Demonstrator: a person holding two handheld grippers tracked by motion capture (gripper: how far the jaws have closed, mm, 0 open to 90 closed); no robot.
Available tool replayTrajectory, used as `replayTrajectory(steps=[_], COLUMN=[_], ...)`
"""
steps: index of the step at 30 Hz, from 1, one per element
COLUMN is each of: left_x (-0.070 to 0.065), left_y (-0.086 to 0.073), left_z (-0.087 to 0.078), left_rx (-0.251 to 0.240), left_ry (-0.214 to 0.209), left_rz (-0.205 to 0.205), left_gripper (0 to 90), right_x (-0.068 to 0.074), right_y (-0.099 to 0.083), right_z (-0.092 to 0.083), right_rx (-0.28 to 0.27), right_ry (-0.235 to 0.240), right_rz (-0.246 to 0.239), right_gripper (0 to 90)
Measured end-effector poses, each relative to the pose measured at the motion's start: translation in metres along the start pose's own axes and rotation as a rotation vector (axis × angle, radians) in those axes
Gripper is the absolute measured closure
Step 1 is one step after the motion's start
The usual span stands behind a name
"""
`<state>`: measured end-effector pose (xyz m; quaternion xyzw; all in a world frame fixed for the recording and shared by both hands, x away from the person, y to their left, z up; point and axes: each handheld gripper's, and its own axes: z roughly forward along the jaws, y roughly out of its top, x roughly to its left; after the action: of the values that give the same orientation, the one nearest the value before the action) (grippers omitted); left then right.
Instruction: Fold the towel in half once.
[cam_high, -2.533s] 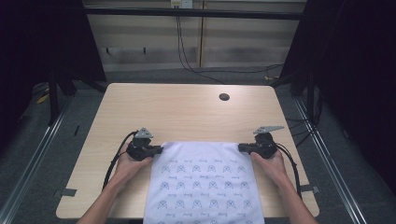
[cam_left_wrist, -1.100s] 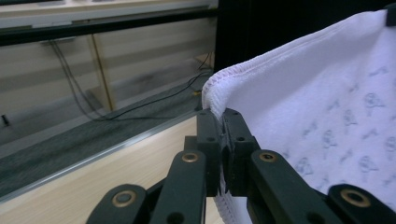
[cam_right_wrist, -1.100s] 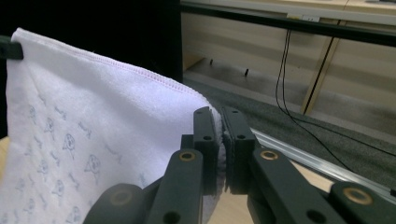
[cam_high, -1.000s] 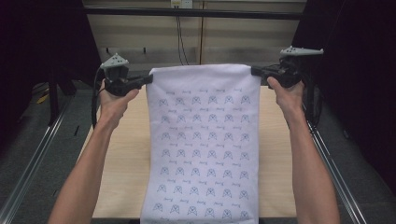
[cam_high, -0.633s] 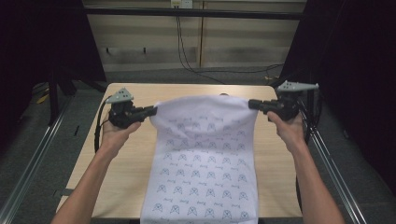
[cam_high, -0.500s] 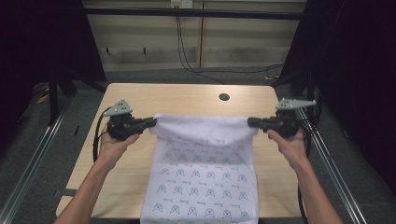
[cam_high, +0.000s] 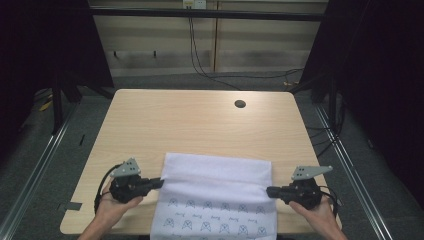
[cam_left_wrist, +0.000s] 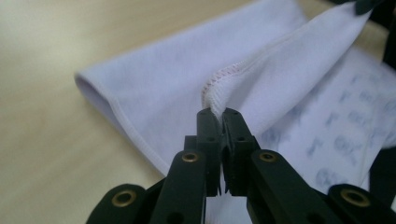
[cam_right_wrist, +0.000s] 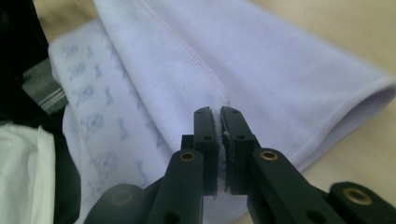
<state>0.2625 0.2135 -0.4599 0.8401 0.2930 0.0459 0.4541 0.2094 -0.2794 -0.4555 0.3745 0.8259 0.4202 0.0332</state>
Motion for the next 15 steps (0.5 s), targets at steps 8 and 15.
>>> replayTrajectory(steps=[8, 15], left_x=[-0.005, -0.005], left_y=[-0.025, -0.027], left_z=[0.016, 0.027], left_rx=[0.140, 0.153], left_ry=[-0.056, -0.013], left_rz=[0.006, -0.024], left_gripper=[87.1, 87.3], right_x=[0.005, 0.001], right_y=[-0.022, -0.024], right_z=[0.014, 0.028], right_rx=[0.098, 0.155], right_ry=[-0.002, -0.033], right_rz=[0.032, -0.002], right_gripper=[85.7, 85.5])
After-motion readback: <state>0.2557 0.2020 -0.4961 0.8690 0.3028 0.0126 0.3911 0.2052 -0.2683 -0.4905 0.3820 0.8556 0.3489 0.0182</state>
